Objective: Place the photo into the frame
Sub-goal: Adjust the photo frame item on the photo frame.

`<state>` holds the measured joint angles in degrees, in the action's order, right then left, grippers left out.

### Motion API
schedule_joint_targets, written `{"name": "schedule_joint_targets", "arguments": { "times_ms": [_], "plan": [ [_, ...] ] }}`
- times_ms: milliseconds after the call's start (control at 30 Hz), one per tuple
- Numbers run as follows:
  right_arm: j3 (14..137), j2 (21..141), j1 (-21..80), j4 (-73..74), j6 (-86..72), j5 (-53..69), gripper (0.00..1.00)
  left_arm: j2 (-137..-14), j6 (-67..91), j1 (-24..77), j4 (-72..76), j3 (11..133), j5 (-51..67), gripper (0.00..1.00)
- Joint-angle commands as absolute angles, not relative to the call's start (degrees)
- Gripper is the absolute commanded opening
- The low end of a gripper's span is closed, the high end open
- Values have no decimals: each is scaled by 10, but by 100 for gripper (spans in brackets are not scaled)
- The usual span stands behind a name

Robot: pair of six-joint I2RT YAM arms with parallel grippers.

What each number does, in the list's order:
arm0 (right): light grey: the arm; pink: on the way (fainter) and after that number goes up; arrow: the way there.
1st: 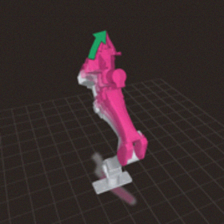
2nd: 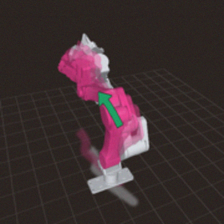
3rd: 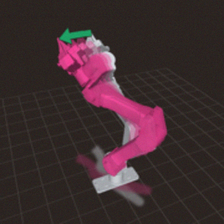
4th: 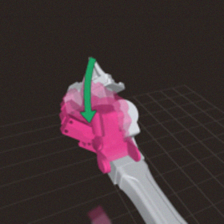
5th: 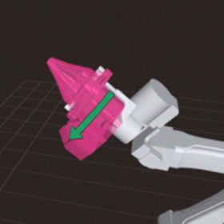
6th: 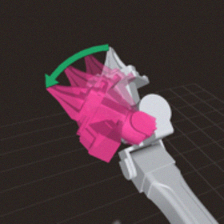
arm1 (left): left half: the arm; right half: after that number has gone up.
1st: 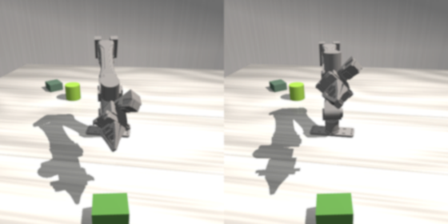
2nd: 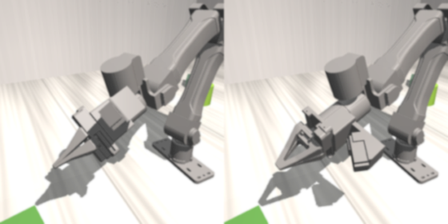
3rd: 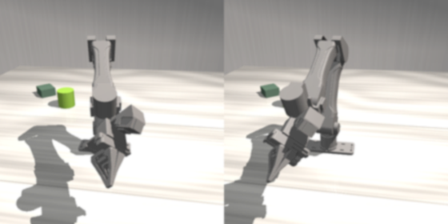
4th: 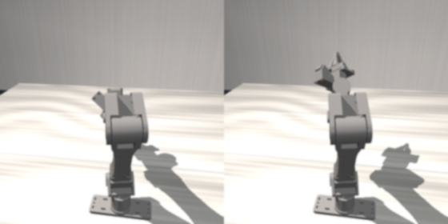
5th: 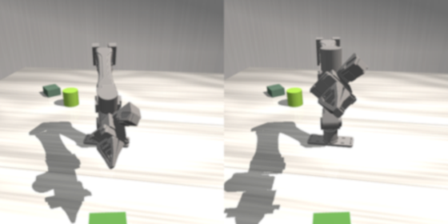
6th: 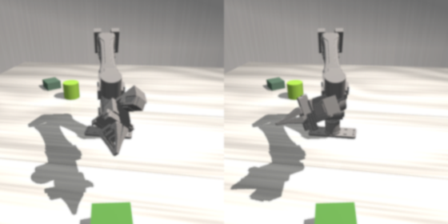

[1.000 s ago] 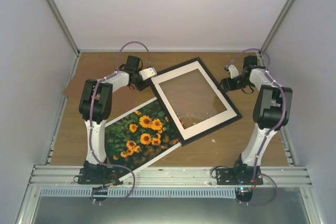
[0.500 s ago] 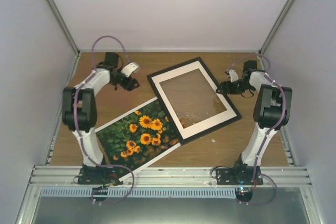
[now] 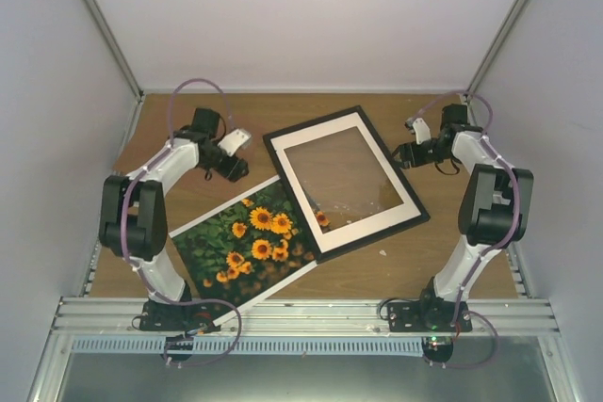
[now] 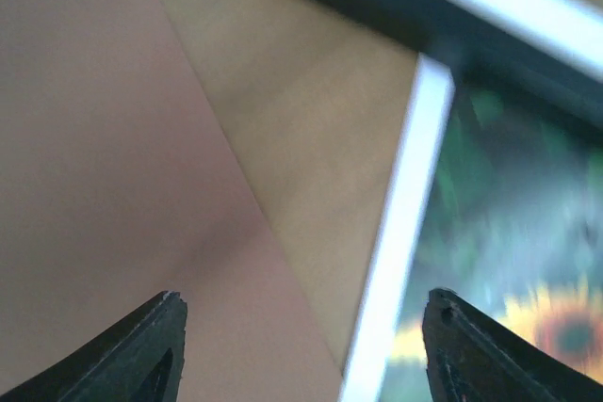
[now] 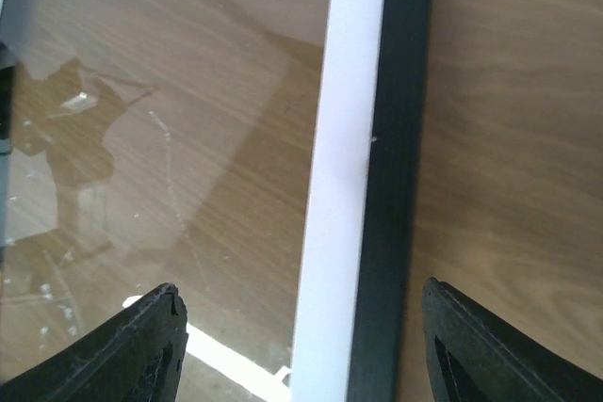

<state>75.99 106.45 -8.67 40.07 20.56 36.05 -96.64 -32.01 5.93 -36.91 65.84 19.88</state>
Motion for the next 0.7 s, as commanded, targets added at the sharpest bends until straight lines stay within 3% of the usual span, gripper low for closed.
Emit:
{"name": "schedule_joint_targets", "arguments": {
  "times_ms": [0,100,167,367,667],
  "plan": [
    [762,1059,-81,352,168,312,69,-1029,-92,92,-313,787,126,70],
    [755,1068,-80,345,151,301,69,-1041,26,123,-274,805,99,80],
    [749,1076,-80,348,151,293,68,-1070,80,138,-280,842,95,81],
    [716,1072,-79,337,143,289,68,-1173,191,164,-327,952,21,81],
    [685,1089,-75,352,173,332,66,-1221,219,176,-318,978,29,78]
  ]
}}
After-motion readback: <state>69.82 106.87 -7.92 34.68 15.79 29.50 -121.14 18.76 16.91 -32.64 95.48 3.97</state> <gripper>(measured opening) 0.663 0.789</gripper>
